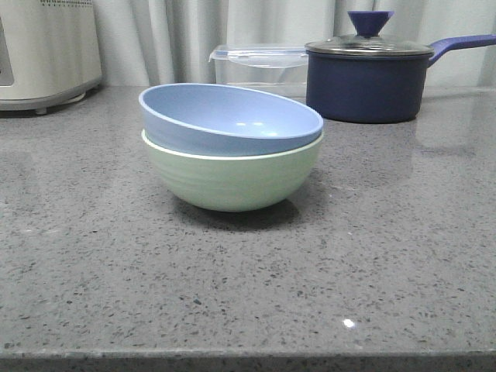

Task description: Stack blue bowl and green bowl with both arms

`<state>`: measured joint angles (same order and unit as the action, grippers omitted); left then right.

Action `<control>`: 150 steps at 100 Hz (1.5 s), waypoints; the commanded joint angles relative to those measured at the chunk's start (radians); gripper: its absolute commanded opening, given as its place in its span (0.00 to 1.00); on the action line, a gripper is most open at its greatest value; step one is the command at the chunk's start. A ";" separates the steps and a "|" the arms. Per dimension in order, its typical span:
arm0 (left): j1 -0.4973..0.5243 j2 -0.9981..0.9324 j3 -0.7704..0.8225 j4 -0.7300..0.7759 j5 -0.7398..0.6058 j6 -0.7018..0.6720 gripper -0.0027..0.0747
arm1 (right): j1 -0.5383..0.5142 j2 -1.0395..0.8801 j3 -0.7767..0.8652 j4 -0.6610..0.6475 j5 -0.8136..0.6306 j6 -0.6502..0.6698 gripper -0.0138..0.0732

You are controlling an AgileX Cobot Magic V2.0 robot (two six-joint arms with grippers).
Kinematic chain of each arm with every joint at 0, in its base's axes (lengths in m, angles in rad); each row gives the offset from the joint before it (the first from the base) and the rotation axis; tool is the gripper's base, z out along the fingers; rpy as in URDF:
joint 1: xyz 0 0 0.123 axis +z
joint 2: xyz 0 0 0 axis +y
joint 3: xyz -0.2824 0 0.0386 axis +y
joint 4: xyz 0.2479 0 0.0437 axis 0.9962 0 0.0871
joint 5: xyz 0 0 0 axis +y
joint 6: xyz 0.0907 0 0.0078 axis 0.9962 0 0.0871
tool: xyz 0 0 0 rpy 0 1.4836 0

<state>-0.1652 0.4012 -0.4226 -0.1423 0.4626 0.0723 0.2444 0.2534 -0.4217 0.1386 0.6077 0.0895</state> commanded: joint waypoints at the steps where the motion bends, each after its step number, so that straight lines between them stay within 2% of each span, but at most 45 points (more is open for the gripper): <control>1: 0.000 0.007 -0.025 -0.010 -0.080 -0.009 0.01 | -0.005 0.008 -0.024 -0.007 -0.072 -0.010 0.08; 63: 0.000 0.005 0.001 -0.010 -0.088 -0.009 0.01 | -0.005 0.008 -0.024 -0.007 -0.072 -0.010 0.08; 71: 0.000 -0.009 0.033 0.004 -0.115 -0.009 0.01 | -0.005 0.008 -0.024 -0.007 -0.072 -0.010 0.08; 95: 0.042 -0.127 0.177 0.063 -0.333 -0.009 0.01 | -0.005 0.008 -0.024 -0.007 -0.072 -0.010 0.08; 120: 0.122 -0.270 0.305 0.068 -0.357 -0.009 0.01 | -0.005 0.008 -0.024 -0.007 -0.072 -0.010 0.08; 150: 0.138 -0.432 0.468 0.068 -0.438 -0.009 0.01 | -0.005 0.008 -0.024 -0.007 -0.072 -0.010 0.08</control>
<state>-0.0309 0.0011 0.0027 -0.0753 0.1596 0.0723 0.2444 0.2534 -0.4200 0.1386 0.6077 0.0895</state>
